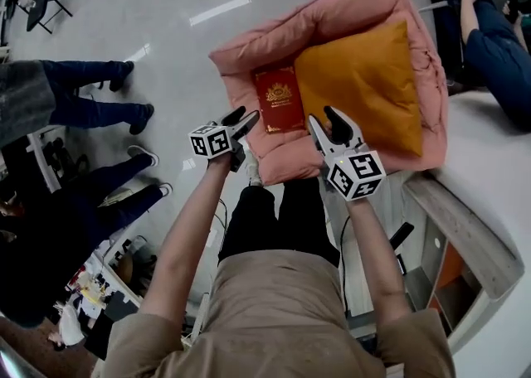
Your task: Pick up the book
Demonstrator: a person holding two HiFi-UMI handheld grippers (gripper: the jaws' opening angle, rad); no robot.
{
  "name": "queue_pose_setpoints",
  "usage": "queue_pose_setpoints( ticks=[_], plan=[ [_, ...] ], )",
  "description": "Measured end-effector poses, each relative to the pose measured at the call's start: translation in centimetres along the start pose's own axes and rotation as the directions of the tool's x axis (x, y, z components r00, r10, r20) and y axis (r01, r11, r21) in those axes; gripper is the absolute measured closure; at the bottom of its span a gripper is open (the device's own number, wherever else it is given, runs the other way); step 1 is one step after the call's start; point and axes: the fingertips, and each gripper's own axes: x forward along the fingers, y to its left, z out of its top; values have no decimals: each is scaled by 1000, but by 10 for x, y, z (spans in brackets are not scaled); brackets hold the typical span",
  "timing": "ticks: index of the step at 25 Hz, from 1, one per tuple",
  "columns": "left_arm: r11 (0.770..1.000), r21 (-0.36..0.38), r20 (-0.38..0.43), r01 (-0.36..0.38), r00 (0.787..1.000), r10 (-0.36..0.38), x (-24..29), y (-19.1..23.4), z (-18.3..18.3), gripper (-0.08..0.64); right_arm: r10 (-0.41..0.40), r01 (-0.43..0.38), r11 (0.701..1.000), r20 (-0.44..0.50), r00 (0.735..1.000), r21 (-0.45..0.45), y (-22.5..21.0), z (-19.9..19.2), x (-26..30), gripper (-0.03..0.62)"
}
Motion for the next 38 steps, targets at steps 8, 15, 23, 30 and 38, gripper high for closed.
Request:
queue_pose_setpoints(
  ticks=[8,15,23,30,38],
  plan=[
    [988,-131,-100,-80,993,67,89,111,-47,212,13,-13,1000,0,1000,12,-49,-34,66,430],
    [993,5,-231,-116,966,115,143,178,-78,209,71,-70,997,-45,996,17,-53,-64,104,430],
    [992,-5,-309,-127,943,120,187,227,-103,197,136,-134,991,-98,986,25,-51,-104,118,430],
    [995,-78,-246,-62,968,41,201,237,-106,175,121,-113,990,-97,988,81,-60,-118,117,430],
    [994,-106,-226,-29,974,4,203,226,-102,172,110,-99,989,-97,989,110,-58,-128,124,430]
  ],
)
